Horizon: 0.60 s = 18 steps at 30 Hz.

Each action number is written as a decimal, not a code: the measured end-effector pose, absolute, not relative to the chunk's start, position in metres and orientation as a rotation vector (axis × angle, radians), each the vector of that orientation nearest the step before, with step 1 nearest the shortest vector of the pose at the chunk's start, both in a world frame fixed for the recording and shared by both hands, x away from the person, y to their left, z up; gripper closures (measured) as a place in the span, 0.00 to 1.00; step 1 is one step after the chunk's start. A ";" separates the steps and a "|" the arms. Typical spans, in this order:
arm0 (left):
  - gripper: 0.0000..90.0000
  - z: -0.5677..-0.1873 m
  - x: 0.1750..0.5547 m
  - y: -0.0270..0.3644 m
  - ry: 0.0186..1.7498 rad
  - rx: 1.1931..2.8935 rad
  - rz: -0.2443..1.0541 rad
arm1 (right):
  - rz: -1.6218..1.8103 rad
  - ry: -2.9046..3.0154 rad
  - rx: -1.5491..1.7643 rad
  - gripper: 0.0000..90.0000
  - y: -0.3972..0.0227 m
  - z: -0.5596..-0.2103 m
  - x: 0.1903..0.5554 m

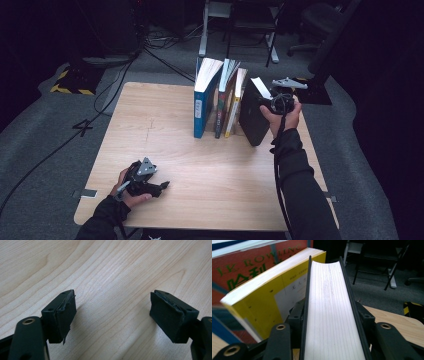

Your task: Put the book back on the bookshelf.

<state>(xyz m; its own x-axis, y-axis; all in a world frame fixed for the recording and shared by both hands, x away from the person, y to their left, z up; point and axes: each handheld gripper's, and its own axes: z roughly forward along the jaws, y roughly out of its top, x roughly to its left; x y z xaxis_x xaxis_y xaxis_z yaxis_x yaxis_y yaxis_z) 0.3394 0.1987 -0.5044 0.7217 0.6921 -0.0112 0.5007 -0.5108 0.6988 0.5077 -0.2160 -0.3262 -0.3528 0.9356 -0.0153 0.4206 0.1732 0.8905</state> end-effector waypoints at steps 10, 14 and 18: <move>0.24 -0.505 0.339 0.198 0.893 2.221 0.351 | 1.110 1.776 1.322 0.59 -0.205 -0.328 0.523; 0.24 -0.505 0.339 0.198 0.891 2.221 0.350 | 1.097 1.738 1.346 0.59 -0.203 -0.330 0.529; 0.24 -0.505 0.338 0.198 0.891 2.222 0.349 | 1.066 1.709 1.350 0.59 -0.196 -0.331 0.527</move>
